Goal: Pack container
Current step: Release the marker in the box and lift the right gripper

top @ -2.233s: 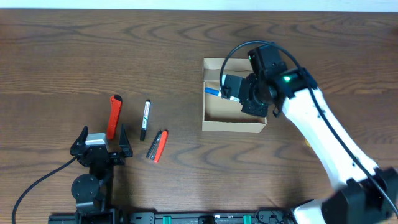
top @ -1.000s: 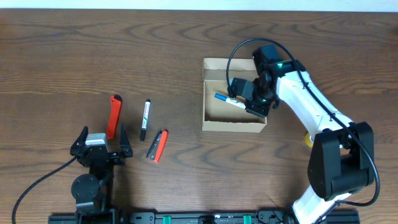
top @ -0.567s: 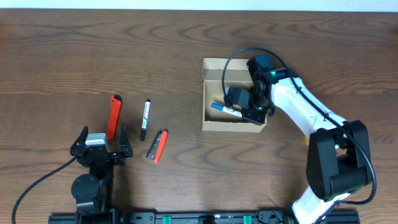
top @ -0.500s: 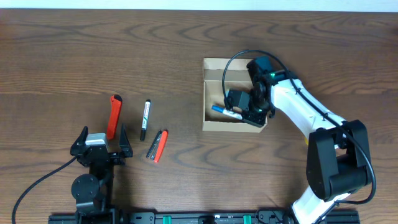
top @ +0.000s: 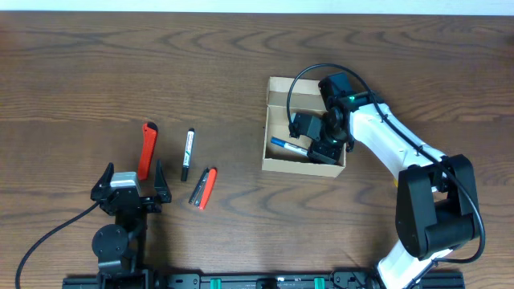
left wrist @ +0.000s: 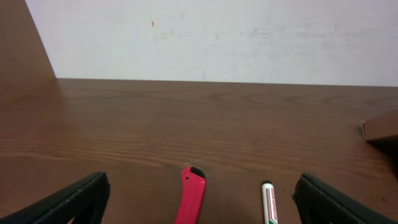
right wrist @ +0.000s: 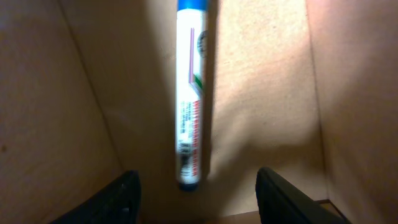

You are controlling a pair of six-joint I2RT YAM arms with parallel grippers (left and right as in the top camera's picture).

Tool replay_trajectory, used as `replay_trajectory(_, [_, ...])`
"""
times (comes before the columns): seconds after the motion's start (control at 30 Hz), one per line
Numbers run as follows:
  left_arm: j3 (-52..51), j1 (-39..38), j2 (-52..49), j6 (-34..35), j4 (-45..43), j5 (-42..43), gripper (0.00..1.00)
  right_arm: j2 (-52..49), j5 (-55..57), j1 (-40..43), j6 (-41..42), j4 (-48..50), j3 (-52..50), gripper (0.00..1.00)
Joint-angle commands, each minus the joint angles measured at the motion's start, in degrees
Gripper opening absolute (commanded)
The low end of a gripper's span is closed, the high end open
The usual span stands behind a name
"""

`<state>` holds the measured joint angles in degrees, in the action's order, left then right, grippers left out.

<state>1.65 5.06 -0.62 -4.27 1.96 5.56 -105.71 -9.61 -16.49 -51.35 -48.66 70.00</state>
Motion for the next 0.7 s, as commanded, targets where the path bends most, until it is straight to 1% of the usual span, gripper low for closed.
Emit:
replay_trajectory(0.0, [-1.4,-0.3,0.4,0.6,1.9,0.2,0.96,-0.3,-0.9,-0.5,3.2,0.1,0.5,0.62])
replay_trajectory(0.03, [-1.4,-0.3,0.4,0.6,1.9,0.2,0.96,-0.3,-1.0,-0.5,4.4,0.1,0.9,0.68])
replay_trajectory(0.07, [-1.4,-0.3,0.4,0.6,1.9,0.2,0.96,-0.2,-0.9,-0.5,5.6,0.0,1.6,0.77])
replay_trajectory(0.1, [-1.4,-0.3,0.4,0.6,1.9,0.2,0.95,0.0,-1.0,-0.5,7.2,0.0,2.3,0.99])
replay_trajectory(0.23, [-1.4,-0.3,0.4,0.6,1.9,0.2,0.96,1.1,-1.0,-0.4,15.4,-3.4,8.3,0.99])
replay_trajectory(0.27, [-1.4,-0.3,0.4,0.6,1.9,0.2,0.95,1.4,-1.0,-0.3,19.2,-5.1,10.6,0.99])
replay_trajectory(0.33, [-1.4,-0.3,0.4,0.6,1.9,0.2,0.96,2.0,-0.9,-0.2,20.9,-7.6,14.1,0.99])
replay_trajectory(0.37, [-1.4,-0.3,0.4,0.6,1.9,0.2,0.95,2.3,-0.8,-0.1,20.9,-9.0,16.0,0.95])
replay_trajectory(0.4, [-1.4,-0.3,0.4,0.6,1.9,0.2,0.95,2.5,-0.3,0.2,21.0,-10.1,18.0,0.83])
replay_trajectory(0.43, [-1.4,-0.3,0.4,0.6,1.9,0.2,0.95,2.9,0.2,0.5,22.2,-11.2,19.9,0.79])
replay_trajectory(0.47, [-1.4,-0.3,0.4,0.6,1.9,0.2,0.95,3.2,0.6,0.8,23.5,-11.7,21.4,0.78])
replay_trajectory(0.53, [-1.4,-0.3,0.4,0.6,1.9,0.2,0.95,4.1,0.6,1.9,25.8,-11.8,23.9,0.81])
replay_trajectory(0.6, [-1.4,-0.3,0.4,0.6,1.9,0.2,0.95,4.9,0.6,3.0,26.3,-11.6,25.4,0.83])
replay_trajectory(0.63, [-1.4,-0.3,0.4,0.6,1.9,0.2,0.95,5.2,0.6,3.4,26.3,-11.7,25.8,0.83])
replay_trajectory(0.67, [-1.4,-0.3,0.4,0.6,1.9,0.2,0.95,5.7,0.7,3.9,26.3,-11.8,26.1,0.80])
